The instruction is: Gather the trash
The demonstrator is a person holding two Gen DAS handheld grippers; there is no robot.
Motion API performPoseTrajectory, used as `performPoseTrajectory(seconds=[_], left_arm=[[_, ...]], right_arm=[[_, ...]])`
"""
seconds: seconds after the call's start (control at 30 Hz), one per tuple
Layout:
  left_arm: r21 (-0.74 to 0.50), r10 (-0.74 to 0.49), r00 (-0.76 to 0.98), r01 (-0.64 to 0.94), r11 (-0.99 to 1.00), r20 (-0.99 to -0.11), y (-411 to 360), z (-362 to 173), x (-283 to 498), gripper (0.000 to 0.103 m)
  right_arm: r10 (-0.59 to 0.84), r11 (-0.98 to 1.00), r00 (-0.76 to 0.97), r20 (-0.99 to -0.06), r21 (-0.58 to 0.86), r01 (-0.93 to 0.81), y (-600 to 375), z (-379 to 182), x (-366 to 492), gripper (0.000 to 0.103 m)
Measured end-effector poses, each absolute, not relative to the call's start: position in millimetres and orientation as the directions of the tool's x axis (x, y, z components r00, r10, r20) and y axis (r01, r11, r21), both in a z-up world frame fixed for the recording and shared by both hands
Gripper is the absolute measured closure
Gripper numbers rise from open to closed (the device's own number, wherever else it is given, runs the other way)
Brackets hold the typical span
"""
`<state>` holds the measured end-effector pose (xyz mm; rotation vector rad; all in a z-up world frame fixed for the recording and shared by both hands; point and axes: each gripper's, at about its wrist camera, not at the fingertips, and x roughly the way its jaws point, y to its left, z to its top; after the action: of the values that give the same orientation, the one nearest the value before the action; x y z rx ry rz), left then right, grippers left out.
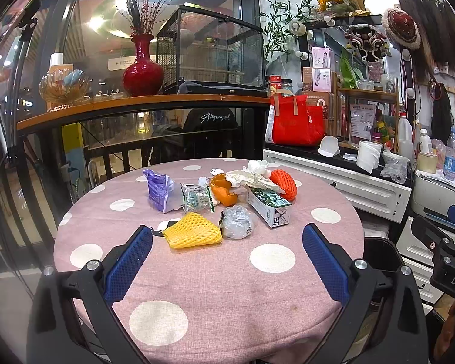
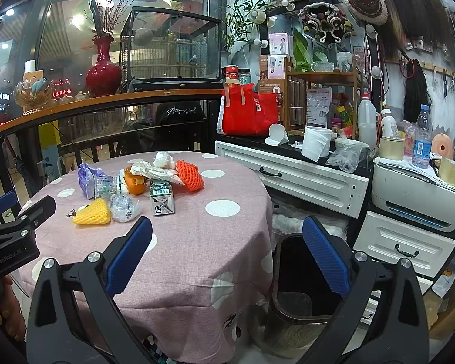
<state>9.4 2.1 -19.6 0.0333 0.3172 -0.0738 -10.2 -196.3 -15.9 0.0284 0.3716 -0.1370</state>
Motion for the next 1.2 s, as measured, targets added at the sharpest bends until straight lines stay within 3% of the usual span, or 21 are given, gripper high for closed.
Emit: performPoseTrajectory(seconds=[0.9,1.2], left_arm=[[0.005,-0.07,0.94,0.076,0.997,-0.334,5,-24,13,0.005],[0.001,-0.071,0.919,0.077,0.997,-0.389,4,-34,24,0.005]], right_arm=[[-0.127,0.991,0.92,-0.371,-0.001,0.137,-191,-19,-8,0.005],[-0.128,0.991,0.899,-0.418,-0.008,0.137,-194,-24,1,0.005]])
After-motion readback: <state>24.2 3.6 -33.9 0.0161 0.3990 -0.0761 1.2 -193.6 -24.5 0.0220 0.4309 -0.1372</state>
